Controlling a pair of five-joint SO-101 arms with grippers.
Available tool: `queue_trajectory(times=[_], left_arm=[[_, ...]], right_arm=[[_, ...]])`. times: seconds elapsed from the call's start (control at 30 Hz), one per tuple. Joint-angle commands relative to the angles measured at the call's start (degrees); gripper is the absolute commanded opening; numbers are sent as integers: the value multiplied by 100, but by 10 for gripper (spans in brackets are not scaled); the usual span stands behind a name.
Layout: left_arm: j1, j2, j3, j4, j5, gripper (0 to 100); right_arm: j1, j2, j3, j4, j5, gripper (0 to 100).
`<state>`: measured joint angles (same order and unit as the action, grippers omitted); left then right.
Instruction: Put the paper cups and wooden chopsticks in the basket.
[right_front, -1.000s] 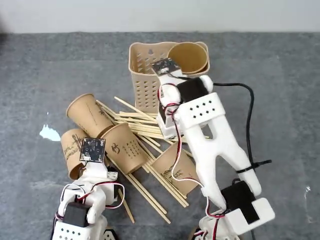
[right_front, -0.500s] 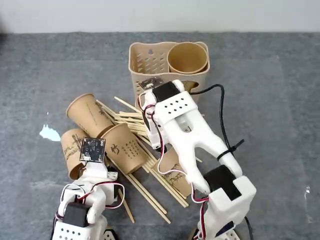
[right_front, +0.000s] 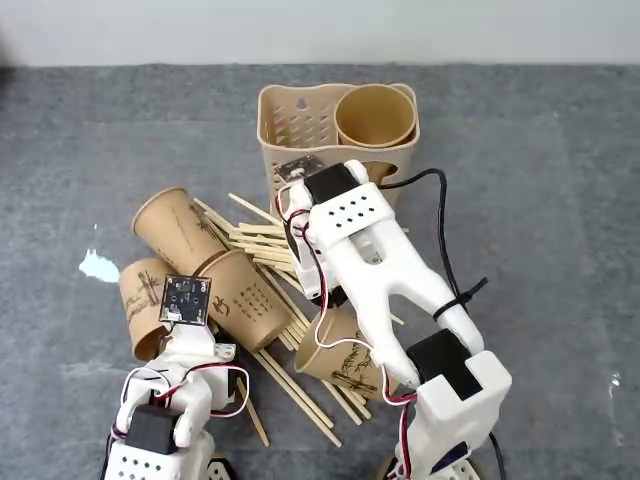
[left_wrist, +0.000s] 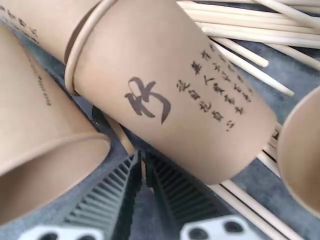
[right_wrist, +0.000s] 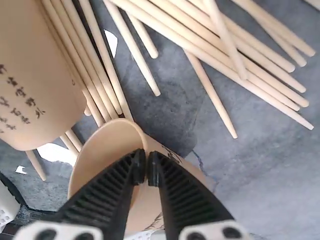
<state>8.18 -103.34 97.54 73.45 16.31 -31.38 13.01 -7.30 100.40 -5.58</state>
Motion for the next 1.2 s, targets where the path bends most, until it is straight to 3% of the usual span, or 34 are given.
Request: queue_trajectory(times=[0.0,0.43,0.77,0.9,1.17], left_arm=[[-26,-97,-110,-123,0,14],[-26,-97,-110,-123,0,14],[-26,-97,-110,-123,0,14],[-26,-97,-110,-123,0,14],[-26,-97,-110,-123,0,14]], right_arm=[[119,-426,-149,259,255,7],[330,-2747,-360,207,765,7],[330,-2905,-2646,57,730,7],[391,-2905,-3200,-470,730,7],[1244,-2712,-3253,-2176,721,7]])
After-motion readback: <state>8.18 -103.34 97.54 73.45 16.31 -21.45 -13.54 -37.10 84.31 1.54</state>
